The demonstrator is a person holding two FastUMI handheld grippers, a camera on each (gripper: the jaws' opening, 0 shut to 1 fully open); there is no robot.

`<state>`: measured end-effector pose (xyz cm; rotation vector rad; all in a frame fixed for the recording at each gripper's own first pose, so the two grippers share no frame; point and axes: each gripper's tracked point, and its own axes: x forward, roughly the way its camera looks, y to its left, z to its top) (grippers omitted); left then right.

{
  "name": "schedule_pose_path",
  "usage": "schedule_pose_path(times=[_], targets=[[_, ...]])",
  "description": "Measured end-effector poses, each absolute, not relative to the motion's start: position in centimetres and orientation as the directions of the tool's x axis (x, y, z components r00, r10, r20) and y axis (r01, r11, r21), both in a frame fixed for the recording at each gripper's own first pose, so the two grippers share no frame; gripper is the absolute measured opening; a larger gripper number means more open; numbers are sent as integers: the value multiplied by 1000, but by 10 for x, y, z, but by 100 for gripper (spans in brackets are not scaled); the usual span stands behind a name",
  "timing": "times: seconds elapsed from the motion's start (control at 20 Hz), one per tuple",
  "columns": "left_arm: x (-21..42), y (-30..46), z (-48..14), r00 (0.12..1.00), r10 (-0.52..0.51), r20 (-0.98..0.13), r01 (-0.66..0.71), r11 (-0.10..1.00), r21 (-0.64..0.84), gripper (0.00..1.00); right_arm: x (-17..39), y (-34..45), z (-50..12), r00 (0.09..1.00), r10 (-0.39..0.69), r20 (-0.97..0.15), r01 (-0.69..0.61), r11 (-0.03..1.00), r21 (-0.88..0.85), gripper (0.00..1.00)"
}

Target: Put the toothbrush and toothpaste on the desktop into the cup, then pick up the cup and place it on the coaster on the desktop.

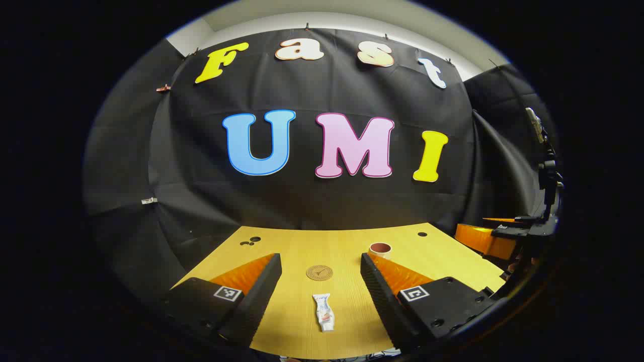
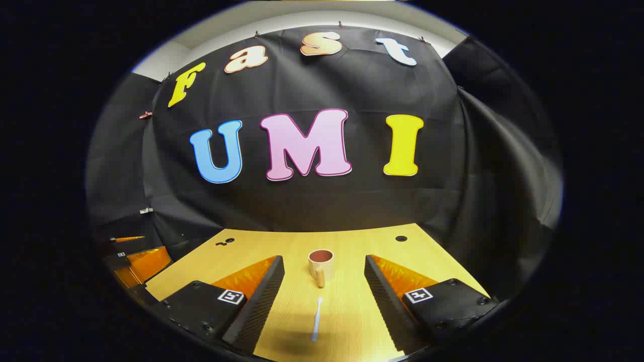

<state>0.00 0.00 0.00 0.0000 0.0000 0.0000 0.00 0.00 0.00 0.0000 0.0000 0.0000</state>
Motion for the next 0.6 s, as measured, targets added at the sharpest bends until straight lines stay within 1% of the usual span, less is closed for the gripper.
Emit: schedule_pose_path(times=[0.4, 0.6], targets=[[14, 4, -16, 999, 5, -54, -5, 1000, 12, 98, 20, -1, -10, 999, 29, -38, -30, 1000, -4, 99], [23, 6, -28, 995, 9, -97, -8, 1000, 6, 98, 27, -5, -18, 997, 31, -74, -32, 999, -9, 99]])
